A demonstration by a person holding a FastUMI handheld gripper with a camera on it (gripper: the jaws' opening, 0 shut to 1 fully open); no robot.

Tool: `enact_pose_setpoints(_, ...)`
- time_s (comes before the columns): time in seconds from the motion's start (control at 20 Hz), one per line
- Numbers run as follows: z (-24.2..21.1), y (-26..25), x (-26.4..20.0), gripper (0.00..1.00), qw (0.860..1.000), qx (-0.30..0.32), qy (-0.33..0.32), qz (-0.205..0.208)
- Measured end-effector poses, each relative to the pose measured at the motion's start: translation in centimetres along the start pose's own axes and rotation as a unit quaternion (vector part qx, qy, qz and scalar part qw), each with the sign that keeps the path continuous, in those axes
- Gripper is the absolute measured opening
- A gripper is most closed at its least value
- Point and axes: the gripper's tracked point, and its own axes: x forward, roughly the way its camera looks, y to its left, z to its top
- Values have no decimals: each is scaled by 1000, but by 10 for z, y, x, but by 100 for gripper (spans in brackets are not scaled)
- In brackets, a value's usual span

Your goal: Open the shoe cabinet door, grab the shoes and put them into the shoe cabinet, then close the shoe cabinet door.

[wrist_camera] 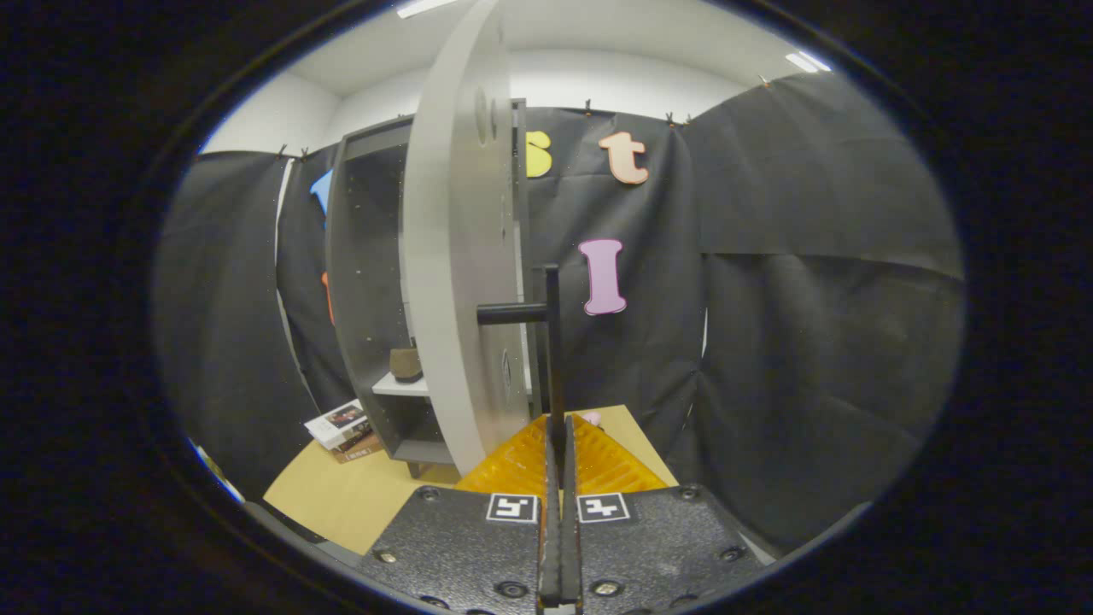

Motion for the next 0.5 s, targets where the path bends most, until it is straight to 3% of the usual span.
enact_pose_setpoints(0.5, -4, 3, -1, 4, 1000, 13, -4, 6)
